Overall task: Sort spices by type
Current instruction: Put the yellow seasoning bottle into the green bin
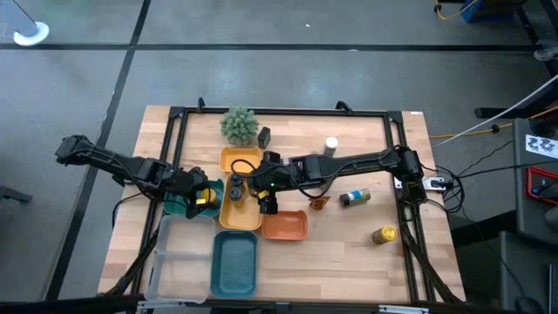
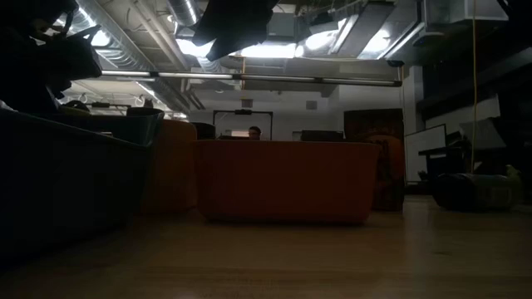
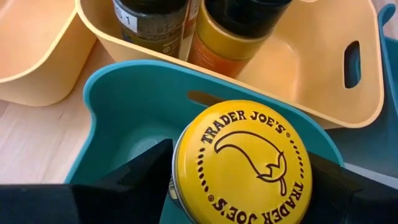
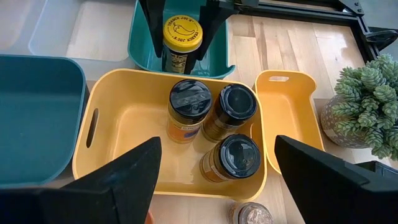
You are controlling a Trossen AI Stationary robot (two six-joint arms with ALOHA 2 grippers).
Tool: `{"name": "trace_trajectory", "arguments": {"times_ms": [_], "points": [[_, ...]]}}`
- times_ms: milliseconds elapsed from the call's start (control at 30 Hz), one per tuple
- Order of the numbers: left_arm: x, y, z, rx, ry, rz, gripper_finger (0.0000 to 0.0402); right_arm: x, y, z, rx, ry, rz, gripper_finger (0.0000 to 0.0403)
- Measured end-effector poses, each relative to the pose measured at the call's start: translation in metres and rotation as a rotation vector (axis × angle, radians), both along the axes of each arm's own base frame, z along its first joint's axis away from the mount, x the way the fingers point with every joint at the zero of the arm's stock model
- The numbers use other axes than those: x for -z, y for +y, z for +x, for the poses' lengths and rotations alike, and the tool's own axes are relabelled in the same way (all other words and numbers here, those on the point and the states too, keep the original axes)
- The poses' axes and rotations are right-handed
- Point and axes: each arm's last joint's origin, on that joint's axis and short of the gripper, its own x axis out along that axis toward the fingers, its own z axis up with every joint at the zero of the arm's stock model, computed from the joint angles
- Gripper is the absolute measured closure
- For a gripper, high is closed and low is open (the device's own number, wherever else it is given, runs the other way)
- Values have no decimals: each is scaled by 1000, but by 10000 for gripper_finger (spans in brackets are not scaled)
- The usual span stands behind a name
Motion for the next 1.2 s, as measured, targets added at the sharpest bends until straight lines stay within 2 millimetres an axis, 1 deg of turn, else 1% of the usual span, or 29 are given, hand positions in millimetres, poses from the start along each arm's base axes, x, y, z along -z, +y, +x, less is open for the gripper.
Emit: {"name": "trace_trajectory", "arguments": {"times_ms": [133, 267, 533, 667, 767, 900, 1200], "points": [[0, 0, 0, -21, 1, -20, 139, 0, 0, 0, 0, 0, 0, 91], [1, 0, -1, -78, 23, -87, 139, 0, 0, 0, 0, 0, 0, 91], [1, -2, -3, -44, 59, -169, 139, 0, 0, 0, -1, 1, 0, 91], [-5, -3, -3, -24, 59, -160, 139, 0, 0, 0, 0, 1, 0, 91], [-10, -2, -1, -18, 20, -106, 139, 0, 0, 0, 0, 1, 0, 91], [-10, 1, 0, -40, 4, -11, 139, 0, 0, 0, 0, 2, 0, 91], [-11, 0, 1, -62, -11, -41, 139, 0, 0, 0, -1, 3, 0, 91]]}}
